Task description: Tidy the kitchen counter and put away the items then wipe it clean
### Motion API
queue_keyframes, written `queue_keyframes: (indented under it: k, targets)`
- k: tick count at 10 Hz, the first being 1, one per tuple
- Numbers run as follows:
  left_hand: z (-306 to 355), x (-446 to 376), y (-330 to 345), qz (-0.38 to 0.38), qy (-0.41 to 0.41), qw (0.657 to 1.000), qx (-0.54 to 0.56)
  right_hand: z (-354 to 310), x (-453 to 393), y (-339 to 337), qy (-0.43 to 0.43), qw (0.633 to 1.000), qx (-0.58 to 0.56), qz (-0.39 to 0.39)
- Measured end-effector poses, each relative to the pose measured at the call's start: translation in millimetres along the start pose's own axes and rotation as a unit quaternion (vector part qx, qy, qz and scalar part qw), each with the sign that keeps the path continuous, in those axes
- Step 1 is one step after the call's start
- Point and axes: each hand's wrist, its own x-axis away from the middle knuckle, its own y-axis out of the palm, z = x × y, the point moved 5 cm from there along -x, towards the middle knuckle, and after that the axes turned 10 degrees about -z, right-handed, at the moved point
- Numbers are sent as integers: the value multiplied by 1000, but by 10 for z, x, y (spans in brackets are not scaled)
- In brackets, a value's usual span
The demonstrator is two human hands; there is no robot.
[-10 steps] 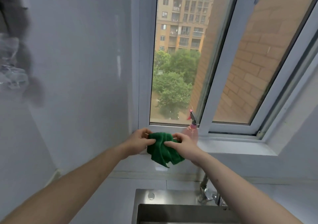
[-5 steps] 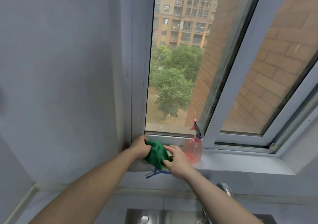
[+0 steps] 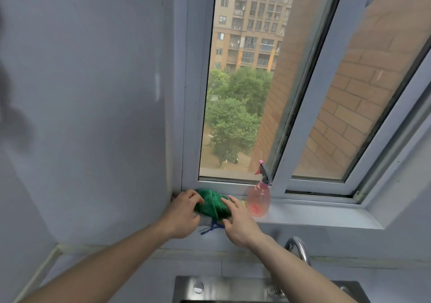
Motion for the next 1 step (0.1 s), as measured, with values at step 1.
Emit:
queue_keyframes:
  k: [1]
  targets:
    - [207, 402, -222, 27, 27, 999, -17, -177, 432, -106, -32, 999, -12, 29]
